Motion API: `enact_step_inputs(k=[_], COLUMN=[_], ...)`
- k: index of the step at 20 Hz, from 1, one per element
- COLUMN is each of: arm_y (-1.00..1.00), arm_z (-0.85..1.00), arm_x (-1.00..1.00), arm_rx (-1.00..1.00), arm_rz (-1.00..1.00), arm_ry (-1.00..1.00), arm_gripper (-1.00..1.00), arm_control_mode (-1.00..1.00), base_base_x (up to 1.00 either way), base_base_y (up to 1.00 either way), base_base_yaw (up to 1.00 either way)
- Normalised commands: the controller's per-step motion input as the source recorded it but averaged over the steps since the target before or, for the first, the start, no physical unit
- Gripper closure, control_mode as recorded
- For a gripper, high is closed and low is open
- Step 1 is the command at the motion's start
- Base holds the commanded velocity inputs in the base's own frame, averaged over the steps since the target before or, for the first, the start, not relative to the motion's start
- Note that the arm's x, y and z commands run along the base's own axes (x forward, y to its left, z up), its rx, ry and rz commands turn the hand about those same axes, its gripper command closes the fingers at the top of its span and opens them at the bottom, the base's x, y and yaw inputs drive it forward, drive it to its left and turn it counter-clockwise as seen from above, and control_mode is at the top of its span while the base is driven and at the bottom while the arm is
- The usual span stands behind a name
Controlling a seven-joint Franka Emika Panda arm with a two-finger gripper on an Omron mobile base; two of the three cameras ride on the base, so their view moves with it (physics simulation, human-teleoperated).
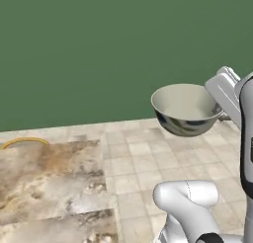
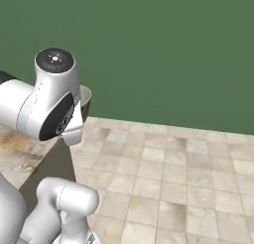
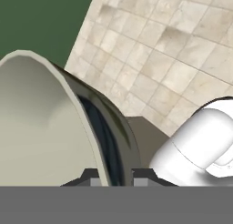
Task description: Move the bowls from the cabinet to the plates on the dining table.
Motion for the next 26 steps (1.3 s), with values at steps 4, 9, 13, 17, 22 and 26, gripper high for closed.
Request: enact_step_inputs(k=[4, 9, 13, 17, 22, 26], arm_y=[0.0, 0.0, 0.0, 0.0, 0.0, 0.0], arm_z=[0.0, 0.0, 0.0, 0.0, 0.0, 0.0], arm_x=[0.0, 0.0, 0.0, 0.0, 0.0, 0.0], arm_rx=[0.0, 0.0, 0.0, 0.0, 0.0, 0.0], arm_rz=[0.0, 0.0, 0.0, 0.0, 0.0, 0.0], arm_ry=[0.0, 0.0, 0.0, 0.0, 0.0, 0.0], arm_gripper=[1.0, 1.0, 1.0, 1.0, 1.0, 1.0], arm_control_mode=[1.0, 1.0, 1.0, 1.0, 1.0, 1.0], base_base_x=[0.94, 0.78, 0.78, 0.48, 0.29, 0.37], base_base_y=[-0.34, -0.44, -0.46, -0.13, -0.04, 0.01], base_base_yaw=[0.22, 0.15, 0.27, 0.45, 0.6, 0.6])
